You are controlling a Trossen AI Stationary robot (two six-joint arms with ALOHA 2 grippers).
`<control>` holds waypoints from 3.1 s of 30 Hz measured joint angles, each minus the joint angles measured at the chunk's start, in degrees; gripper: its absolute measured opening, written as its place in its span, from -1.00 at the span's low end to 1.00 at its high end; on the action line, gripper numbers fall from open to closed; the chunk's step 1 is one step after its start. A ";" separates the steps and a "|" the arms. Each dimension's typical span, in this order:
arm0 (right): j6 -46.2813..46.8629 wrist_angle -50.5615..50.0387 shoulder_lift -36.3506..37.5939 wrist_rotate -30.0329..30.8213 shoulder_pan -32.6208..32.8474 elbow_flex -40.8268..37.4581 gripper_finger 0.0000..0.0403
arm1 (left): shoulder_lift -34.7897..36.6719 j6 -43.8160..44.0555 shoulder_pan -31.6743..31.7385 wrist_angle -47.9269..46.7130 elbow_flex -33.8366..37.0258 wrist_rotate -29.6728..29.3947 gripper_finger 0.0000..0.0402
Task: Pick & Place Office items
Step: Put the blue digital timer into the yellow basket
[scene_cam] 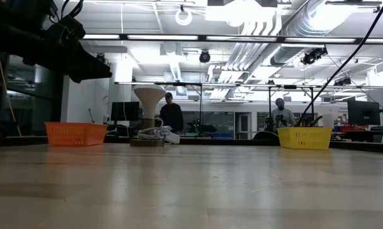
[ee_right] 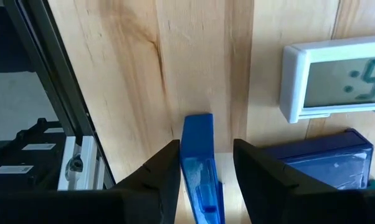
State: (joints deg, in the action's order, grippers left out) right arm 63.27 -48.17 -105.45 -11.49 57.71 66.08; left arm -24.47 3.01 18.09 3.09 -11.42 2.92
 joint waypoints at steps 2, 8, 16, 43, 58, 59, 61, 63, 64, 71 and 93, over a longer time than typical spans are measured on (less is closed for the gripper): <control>-0.01 -0.01 0.00 0.38 0.00 0.01 -0.33 | -0.01 0.00 0.00 0.00 0.00 0.01 -0.17; -0.02 -0.01 0.00 0.79 0.00 -0.01 -0.33 | -0.02 0.00 0.00 -0.02 0.00 0.00 -0.17; 0.01 -0.01 0.00 0.51 0.00 -0.01 -0.33 | -0.02 0.01 0.00 -0.02 0.00 0.00 -0.17; 0.08 0.38 0.00 -1.09 0.00 -0.01 -0.75 | -0.01 0.00 0.00 -0.02 0.00 0.01 -0.17; -0.03 -1.57 0.00 0.05 -0.55 2.60 -0.77 | -0.02 0.00 0.00 -0.01 0.00 0.00 -0.17; -0.05 -2.41 0.05 0.08 -0.85 3.39 -0.77 | 0.00 0.00 0.00 -0.02 0.00 0.00 -0.17; -0.30 -3.98 0.61 0.64 -1.60 4.97 -0.77 | 0.00 0.01 0.00 -0.01 0.00 0.00 -0.17; -1.02 -5.44 1.77 1.26 -2.93 6.30 -0.77 | 0.00 0.00 0.00 -0.02 0.00 0.00 -0.17; -1.74 -5.90 2.40 2.06 -3.69 6.86 -0.77 | -0.02 0.00 0.00 -0.02 0.00 0.00 -0.17; -7.15 -10.35 7.75 8.83 -13.96 7.57 -0.77 | -0.02 0.00 0.00 -0.02 0.00 0.00 -0.17; -45.26 -14.26 11.52 16.46 -72.03 7.57 -0.75 | -0.02 0.00 0.00 -0.01 0.00 0.00 -0.17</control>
State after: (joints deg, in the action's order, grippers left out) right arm 18.01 -62.43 -93.93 4.97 -14.31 73.65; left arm -24.49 3.01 18.09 3.08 -11.42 2.92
